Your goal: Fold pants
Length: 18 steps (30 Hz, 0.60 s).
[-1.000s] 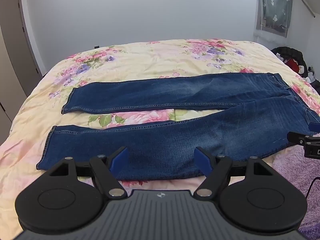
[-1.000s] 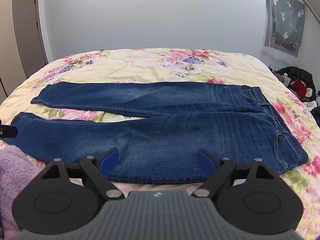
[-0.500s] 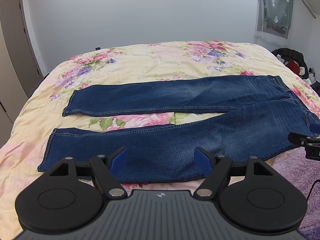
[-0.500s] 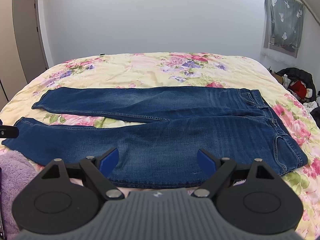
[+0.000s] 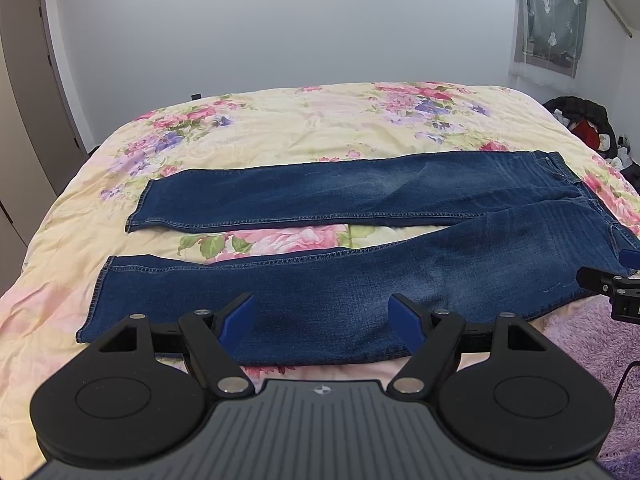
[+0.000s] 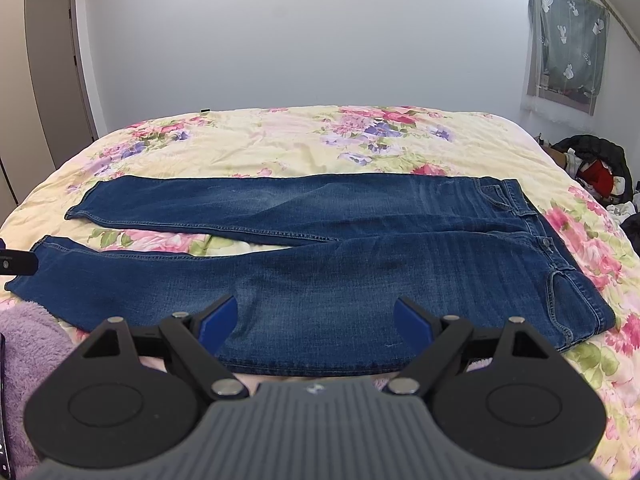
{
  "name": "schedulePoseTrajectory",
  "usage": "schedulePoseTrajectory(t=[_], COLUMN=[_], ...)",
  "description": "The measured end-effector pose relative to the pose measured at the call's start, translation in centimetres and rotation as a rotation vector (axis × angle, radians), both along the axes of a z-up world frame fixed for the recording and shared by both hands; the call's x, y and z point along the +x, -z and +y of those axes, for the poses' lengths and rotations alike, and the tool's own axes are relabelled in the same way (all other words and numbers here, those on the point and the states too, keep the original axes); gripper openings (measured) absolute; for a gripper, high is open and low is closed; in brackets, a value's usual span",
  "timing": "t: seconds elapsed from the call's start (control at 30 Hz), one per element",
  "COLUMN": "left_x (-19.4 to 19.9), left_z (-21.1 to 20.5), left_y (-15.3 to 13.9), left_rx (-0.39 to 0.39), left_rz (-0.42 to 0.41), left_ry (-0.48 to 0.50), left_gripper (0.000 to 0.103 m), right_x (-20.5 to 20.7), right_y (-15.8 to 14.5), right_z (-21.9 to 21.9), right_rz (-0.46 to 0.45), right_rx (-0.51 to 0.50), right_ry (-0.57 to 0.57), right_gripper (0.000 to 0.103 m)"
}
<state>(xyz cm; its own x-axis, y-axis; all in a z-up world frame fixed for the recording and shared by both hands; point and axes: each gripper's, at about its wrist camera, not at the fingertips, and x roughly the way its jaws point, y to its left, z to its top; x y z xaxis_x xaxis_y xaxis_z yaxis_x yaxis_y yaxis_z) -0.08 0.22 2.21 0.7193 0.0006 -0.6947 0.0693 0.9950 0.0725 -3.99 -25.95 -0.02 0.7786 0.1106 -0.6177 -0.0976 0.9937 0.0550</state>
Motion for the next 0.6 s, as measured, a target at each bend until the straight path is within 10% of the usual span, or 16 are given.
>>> schedulePoseTrajectory(t=[0.6], left_x=[-0.14], left_z=[-0.47], left_y=[0.28], left_rx=[-0.004], left_rz=[0.006], left_ry=[0.001], left_gripper=[0.088], right_x=[-0.23], right_y=[0.24], right_z=[0.25], right_rz=[0.004], right_rx=[-0.011], right_ry=[-0.012], right_gripper=[0.082])
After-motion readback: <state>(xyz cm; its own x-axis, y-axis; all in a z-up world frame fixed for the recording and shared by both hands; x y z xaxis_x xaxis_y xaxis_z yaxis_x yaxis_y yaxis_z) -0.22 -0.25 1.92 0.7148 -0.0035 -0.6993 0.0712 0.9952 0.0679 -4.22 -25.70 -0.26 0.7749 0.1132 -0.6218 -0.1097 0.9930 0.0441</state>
